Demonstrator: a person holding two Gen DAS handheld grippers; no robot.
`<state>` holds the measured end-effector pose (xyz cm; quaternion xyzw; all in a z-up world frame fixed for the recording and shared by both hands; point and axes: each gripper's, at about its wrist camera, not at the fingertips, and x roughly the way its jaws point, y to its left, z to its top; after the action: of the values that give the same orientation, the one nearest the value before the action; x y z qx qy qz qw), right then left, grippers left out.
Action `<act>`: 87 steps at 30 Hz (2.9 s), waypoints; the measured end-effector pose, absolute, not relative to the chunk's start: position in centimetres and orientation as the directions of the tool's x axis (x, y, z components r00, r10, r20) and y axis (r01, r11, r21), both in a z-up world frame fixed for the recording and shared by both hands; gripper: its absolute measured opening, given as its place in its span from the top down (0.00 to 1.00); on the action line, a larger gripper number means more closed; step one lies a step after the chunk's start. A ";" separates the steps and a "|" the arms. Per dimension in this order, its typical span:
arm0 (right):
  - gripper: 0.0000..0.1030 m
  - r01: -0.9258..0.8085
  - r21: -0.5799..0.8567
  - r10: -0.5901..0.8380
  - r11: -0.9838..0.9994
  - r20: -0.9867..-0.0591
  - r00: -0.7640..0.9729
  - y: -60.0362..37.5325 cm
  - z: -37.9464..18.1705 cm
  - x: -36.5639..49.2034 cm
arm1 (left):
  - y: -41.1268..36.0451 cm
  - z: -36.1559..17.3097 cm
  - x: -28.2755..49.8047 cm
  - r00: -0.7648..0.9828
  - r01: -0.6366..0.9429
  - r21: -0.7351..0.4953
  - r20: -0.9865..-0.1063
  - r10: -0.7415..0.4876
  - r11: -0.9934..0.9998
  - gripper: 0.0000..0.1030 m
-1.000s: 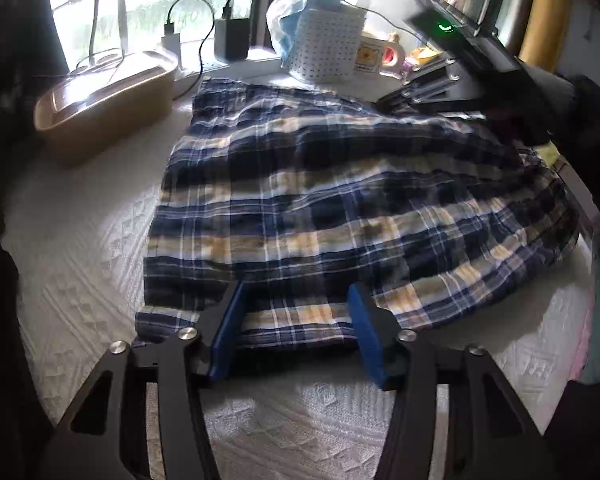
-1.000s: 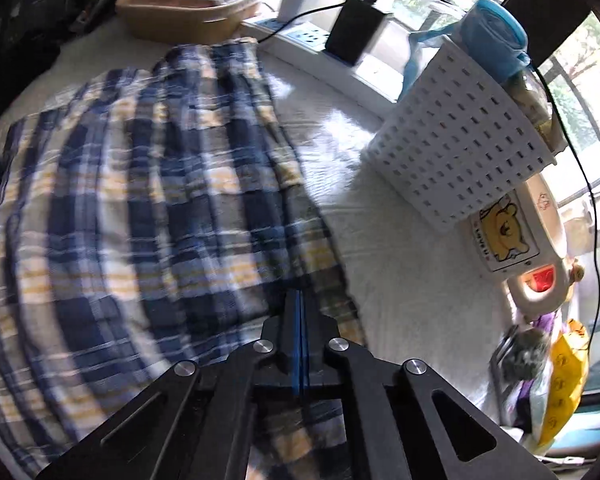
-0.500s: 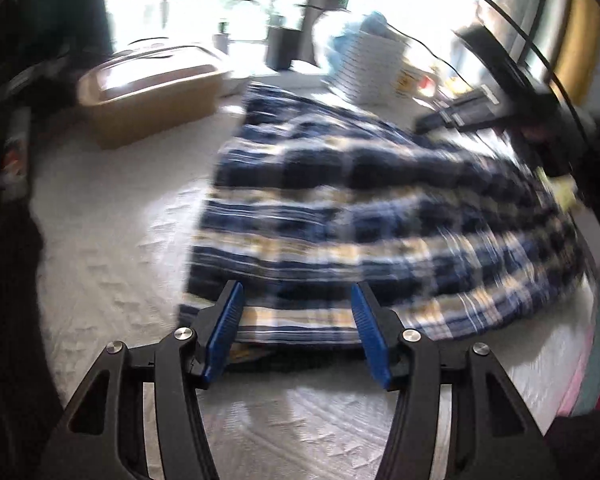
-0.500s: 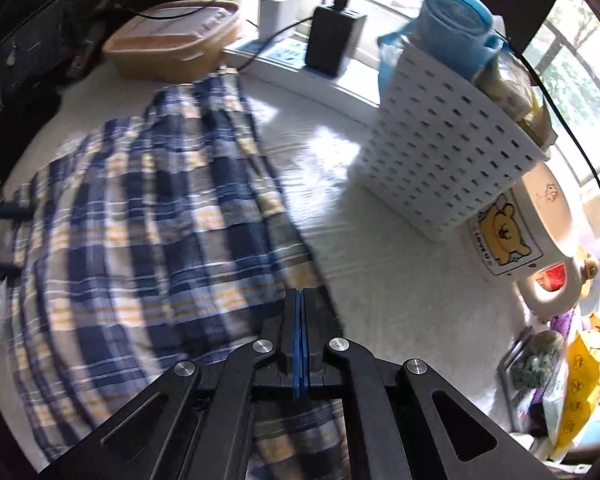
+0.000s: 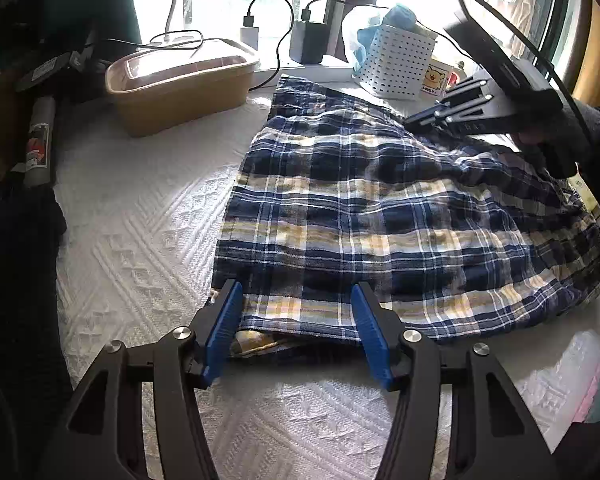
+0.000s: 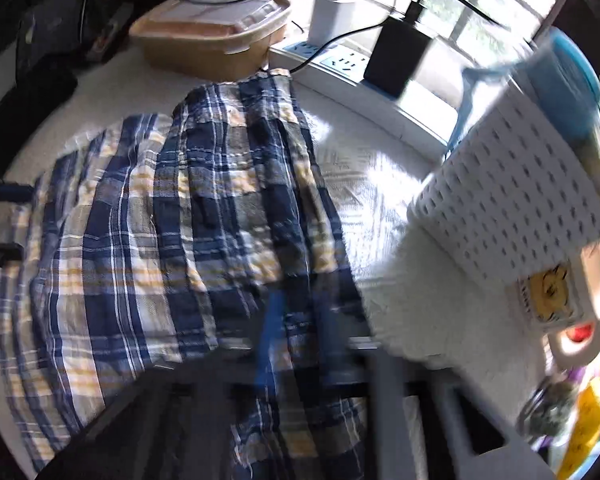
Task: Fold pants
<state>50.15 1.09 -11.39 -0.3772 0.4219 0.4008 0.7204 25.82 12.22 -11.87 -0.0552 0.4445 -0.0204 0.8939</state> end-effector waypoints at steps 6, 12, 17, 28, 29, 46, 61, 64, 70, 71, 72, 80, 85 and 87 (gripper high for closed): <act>0.99 -0.881 -0.232 0.246 0.413 -0.903 0.353 1.9 -10.9 51.7 | 12.1 -12.0 25.3 0.612 -0.001 -0.091 -0.788 -0.071 0.996 0.45; 1.00 -0.827 -0.301 0.209 0.476 -0.874 0.438 3.4 -10.8 54.7 | 12.0 -12.2 24.9 0.619 0.012 -0.070 -0.783 -0.062 0.998 0.45; 1.00 -0.831 -0.198 0.297 0.520 -0.870 0.393 2.0 -8.5 54.7 | 11.6 -10.9 24.9 0.615 -0.007 -0.094 -0.786 -0.070 0.996 0.45; 0.20 -0.814 -0.090 0.324 0.574 -0.888 0.326 -10.6 -6.1 52.3 | 1.1 -7.8 26.2 0.633 0.271 -0.206 -0.698 -0.335 0.940 0.44; 0.21 -0.814 -0.088 0.319 0.575 -0.891 0.322 -12.2 -6.7 52.4 | 0.1 -8.3 26.7 0.618 0.281 -0.216 -0.705 -0.349 0.935 0.44; 1.00 -0.765 -0.281 0.185 0.579 -0.869 0.460 -14.3 -11.6 54.0 | -4.8 -12.1 26.8 0.530 0.316 -0.066 -0.815 -0.234 0.946 0.44; 0.83 -0.568 -0.101 0.345 0.817 -0.704 0.621 -25.3 -1.4 44.2 | 1.9 -8.0 25.2 0.657 0.199 -0.147 -0.714 -0.243 0.969 0.43; 0.00 -0.527 -0.075 0.351 0.847 -0.666 0.658 -26.9 -0.8 39.3 | 3.6 -7.3 24.8 0.697 0.155 -0.143 -0.686 -0.210 0.978 0.40; 0.00 -0.400 -0.019 0.291 0.916 -0.653 0.699 -28.0 -3.1 32.9 | 6.6 -6.7 23.6 0.741 0.092 -0.152 -0.650 -0.169 0.984 0.25; 0.00 -0.368 0.002 0.282 0.930 -0.648 0.707 -28.4 -3.5 31.9 | 6.8 -6.7 23.4 0.746 0.081 -0.147 -0.647 -0.158 0.986 0.25; 0.00 -0.330 0.033 0.272 0.944 -0.645 0.714 -28.9 -3.9 30.8 | 7.3 -6.8 23.1 0.756 0.065 -0.135 -0.640 -0.137 0.989 0.25; 0.00 -0.178 0.128 0.218 0.976 -0.653 0.725 -29.2 -5.6 26.5 | 9.9 -7.4 21.7 0.761 0.022 -0.099 -0.644 -0.081 0.995 0.25; 0.00 -0.126 0.122 0.175 0.984 -0.697 0.695 -28.0 -7.0 25.6 | 11.4 -7.6 21.0 0.762 -0.006 -0.109 -0.645 -0.067 0.994 0.25; 0.00 -0.082 0.157 0.170 0.984 -0.711 0.682 -28.3 -7.4 25.3 | 12.0 -7.6 20.6 0.765 -0.028 -0.108 -0.642 -0.048 0.994 0.25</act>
<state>25.27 -28.30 -7.42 0.0561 0.3929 0.0689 0.9153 20.64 12.02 -7.58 -0.0554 0.3428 -0.0055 0.9378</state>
